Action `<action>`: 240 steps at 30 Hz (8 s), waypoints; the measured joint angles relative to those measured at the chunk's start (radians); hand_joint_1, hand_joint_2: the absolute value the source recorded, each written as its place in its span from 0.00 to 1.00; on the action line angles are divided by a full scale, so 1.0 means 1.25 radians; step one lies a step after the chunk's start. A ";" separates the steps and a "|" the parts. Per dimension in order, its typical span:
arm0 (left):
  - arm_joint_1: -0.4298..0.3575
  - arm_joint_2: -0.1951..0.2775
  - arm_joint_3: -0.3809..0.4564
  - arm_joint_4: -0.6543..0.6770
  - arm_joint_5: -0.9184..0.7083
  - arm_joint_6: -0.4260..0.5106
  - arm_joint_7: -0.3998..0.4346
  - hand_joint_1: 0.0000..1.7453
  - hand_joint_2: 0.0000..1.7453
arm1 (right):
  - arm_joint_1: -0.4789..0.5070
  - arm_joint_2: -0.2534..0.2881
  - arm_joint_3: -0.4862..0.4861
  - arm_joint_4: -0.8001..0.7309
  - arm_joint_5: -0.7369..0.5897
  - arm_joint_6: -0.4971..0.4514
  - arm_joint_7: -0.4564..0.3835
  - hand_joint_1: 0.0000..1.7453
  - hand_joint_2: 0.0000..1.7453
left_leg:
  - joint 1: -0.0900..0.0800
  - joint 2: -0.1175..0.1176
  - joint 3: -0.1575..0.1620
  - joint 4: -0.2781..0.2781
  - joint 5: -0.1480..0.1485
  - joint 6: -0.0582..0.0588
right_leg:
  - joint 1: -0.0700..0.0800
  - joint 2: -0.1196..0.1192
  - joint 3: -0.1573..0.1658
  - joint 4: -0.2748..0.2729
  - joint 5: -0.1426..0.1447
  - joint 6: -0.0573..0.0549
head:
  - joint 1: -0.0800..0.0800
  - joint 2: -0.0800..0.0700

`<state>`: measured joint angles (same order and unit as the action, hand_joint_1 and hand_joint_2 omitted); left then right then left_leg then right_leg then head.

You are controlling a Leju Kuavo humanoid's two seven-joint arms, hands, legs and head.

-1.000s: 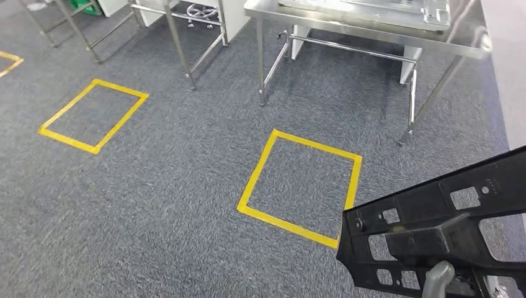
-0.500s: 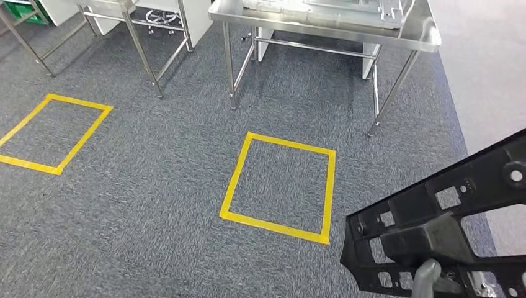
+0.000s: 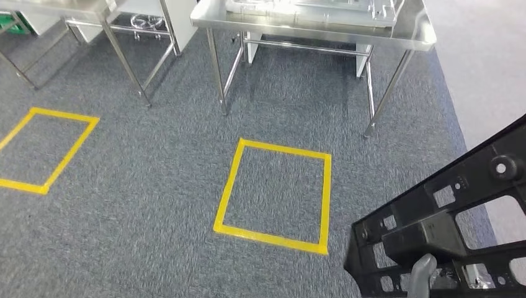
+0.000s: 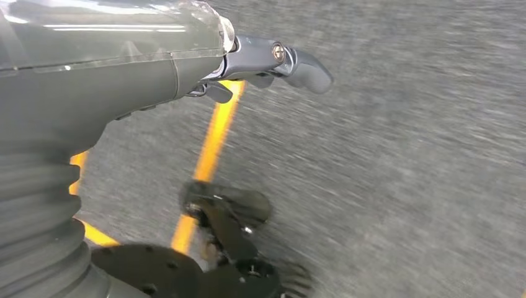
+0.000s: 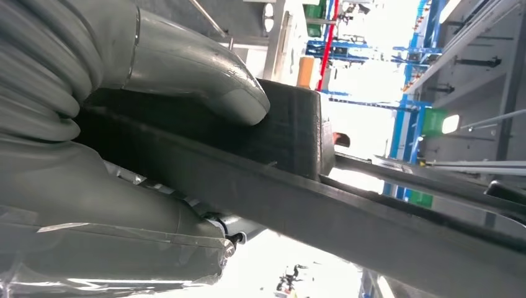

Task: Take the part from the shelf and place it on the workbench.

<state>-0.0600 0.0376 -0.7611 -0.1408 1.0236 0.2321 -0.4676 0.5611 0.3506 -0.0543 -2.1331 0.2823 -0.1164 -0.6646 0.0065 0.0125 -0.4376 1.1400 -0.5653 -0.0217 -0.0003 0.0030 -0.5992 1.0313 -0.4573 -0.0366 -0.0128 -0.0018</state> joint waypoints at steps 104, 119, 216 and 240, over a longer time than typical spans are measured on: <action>-0.021 0.015 -0.185 0.013 0.030 -0.024 0.043 0.00 1.00 | -0.429 -0.291 -0.061 0.187 0.250 -0.332 0.359 1.00 1.00 | -0.009 -0.015 -0.146 -0.097 0.121 0.029 | -0.015 -0.003 0.055 -0.011 -0.040 0.042 | 0.002 0.000; -0.032 0.014 -0.216 0.013 0.029 -0.031 0.049 0.00 1.00 | -0.534 -0.372 -0.088 0.252 0.305 -0.269 0.440 1.00 1.00 | -0.012 -0.017 -0.118 -0.090 0.087 0.025 | -0.014 0.000 -0.005 0.010 -0.004 0.040 | 0.002 0.000; -0.068 0.010 -0.351 0.012 0.106 -0.067 0.063 0.00 0.00 | -1.033 -0.347 0.416 1.091 0.988 -0.182 0.570 0.00 0.00 | -0.002 -0.014 -0.158 0.010 0.012 0.007 | -0.009 -0.003 -0.041 -0.019 0.060 0.012 | -0.006 0.000; -0.068 0.011 -0.352 0.012 0.131 -0.085 0.054 0.00 0.00 | -0.932 -0.370 0.337 0.965 0.969 -0.283 0.609 0.00 0.00 | 0.001 -0.011 -0.171 -0.100 0.150 0.022 | -0.013 -0.001 0.045 0.003 -0.029 0.053 | -0.001 0.000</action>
<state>-0.1447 0.0515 -1.2010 -0.1263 1.1879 0.1253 -0.4003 -0.6040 -0.1122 0.3666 -0.9273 1.4930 -0.4698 0.0966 0.0081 -0.0017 -0.6510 1.0150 -0.3776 0.0053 -0.0162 0.0022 -0.5426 1.0354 -0.4939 0.0301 -0.0134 -0.0019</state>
